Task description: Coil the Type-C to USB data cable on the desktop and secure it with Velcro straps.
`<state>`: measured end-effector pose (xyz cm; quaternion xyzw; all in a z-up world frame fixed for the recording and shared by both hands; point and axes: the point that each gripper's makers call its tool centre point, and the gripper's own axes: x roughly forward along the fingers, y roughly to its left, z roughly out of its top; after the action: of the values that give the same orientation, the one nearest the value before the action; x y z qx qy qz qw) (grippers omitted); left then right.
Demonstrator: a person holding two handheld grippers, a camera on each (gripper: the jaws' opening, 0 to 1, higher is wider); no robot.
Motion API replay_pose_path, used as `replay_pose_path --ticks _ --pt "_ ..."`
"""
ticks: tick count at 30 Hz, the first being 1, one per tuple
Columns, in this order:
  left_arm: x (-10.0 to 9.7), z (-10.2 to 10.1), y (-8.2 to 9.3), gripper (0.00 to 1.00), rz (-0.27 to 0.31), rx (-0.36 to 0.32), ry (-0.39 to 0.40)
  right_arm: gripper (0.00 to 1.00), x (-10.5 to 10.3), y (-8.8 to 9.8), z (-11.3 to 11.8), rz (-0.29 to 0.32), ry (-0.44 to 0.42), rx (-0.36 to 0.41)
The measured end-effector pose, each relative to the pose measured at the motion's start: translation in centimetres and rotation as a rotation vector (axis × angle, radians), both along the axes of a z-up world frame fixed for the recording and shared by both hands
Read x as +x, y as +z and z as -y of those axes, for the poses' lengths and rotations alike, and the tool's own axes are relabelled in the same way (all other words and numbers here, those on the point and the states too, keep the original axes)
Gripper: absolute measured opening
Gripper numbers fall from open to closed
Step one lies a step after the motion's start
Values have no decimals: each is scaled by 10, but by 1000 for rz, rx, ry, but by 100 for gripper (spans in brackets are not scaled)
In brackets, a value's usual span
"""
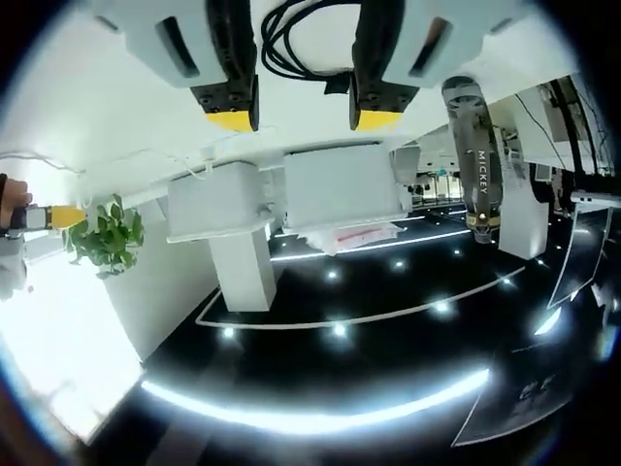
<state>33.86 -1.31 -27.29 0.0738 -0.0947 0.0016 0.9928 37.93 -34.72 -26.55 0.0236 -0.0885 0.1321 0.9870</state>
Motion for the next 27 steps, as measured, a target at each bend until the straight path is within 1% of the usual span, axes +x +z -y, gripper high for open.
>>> replay_pose_path --ticks 2,4,7,10,12,14,15,18,21,23,27 --pt "0 -3 2 38 7 17 13 52 0 3 1 13 6 7" --pt "2 -10 -1 38 -2 22 36 52 0 6 5 27 1 14" --pt "4 -20 -4 38 -9 8 51 51 2 12 11 46 6 83" --pt "1 -31 -4 38 -1 -11 70 51 5 9 15 28 -1 108" --pt "0 -38 -7 38 -5 -28 84 51 5 8 15 28 -5 107" --pt "0 -42 -8 38 -8 -39 92 51 7 5 12 24 -15 68" --pt "1 -44 -9 38 -10 -45 97 51 7 4 11 19 -13 68" --pt "2 -43 -9 38 -12 -51 87 51 6 2 7 12 7 77" --pt "3 -39 -9 38 -19 2 93 51 6 2 7 9 7 80" --pt "2 -36 -8 38 -18 12 85 51 5 1 8 9 7 85" --pt "3 -33 -9 39 -22 27 77 51 5 1 9 12 1 72"
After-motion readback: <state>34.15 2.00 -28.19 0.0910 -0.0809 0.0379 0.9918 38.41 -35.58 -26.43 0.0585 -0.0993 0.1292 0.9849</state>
